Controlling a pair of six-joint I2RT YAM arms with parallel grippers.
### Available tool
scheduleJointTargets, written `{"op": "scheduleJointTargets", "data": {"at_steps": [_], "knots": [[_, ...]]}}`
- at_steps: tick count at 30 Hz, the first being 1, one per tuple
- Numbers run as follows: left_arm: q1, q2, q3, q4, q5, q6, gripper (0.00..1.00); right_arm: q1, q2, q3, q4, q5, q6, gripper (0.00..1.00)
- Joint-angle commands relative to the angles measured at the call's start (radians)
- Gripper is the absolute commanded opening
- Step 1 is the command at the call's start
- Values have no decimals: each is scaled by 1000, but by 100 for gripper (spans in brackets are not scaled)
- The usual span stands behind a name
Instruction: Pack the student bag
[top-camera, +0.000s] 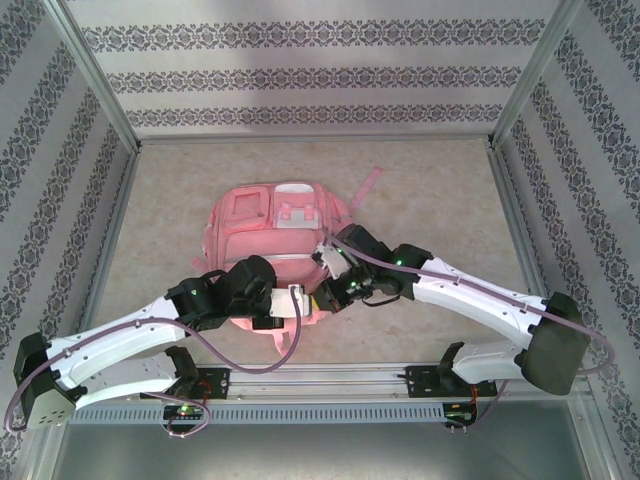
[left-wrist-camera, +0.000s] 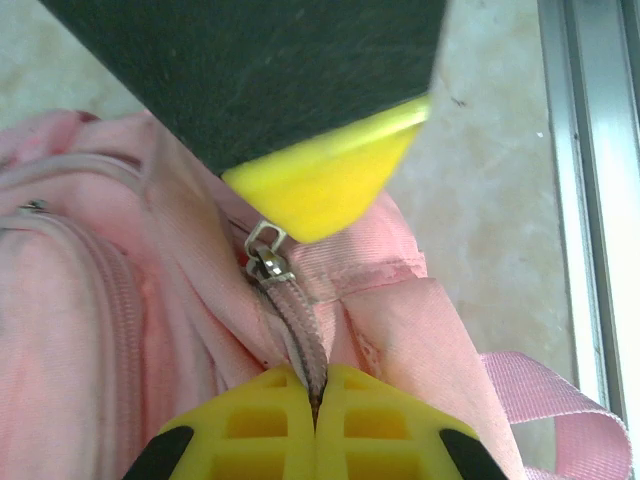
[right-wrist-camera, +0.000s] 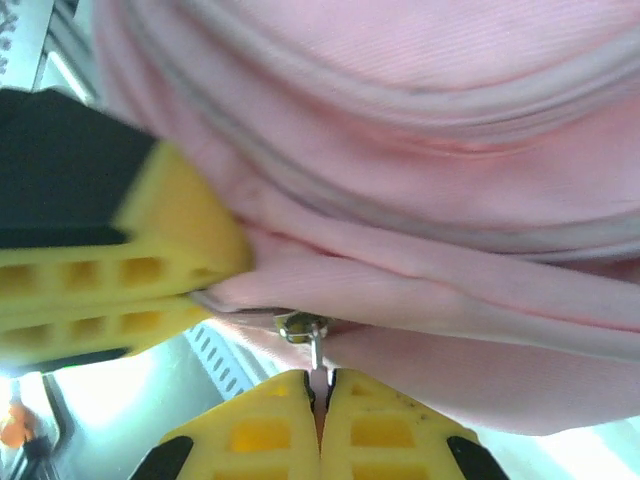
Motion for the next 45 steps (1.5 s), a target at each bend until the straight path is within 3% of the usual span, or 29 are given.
{"op": "scheduleJointTargets", "data": {"at_steps": [1,3,6,11,15,21,25,28,31,33,38,45], "knots": [[-8,-94,34,4,-5,-3,0,-110,-3,-27,-155,357,-22,0],[-8,-109,26,1,-11,-1,0,-134,-2,-31,-166,397,-38,0],[-8,-82,23,17,23,-27,0,-110,-40,-59,8,158,-22,0],[-9,-10,43,61,29,-63,0,-6,-51,-11,88,49,-17,0],[-9,30,72,62,26,-65,0,12,-107,-29,286,-185,119,0],[-10,52,85,98,59,-76,0,70,-90,43,292,-257,160,0],[-14,55,97,108,58,-80,0,71,-37,55,254,-266,148,0],[-13,29,95,91,40,-72,0,30,-37,63,88,-83,74,0],[-14,-24,80,65,10,-58,0,-145,-42,36,-135,222,21,0],[-14,-55,61,63,5,-55,0,-182,-66,9,-148,277,9,0],[-14,-18,77,51,27,-85,0,-68,-76,53,-84,195,-7,0],[-20,74,122,93,13,-123,0,-28,-133,29,45,-33,-22,0]]}}
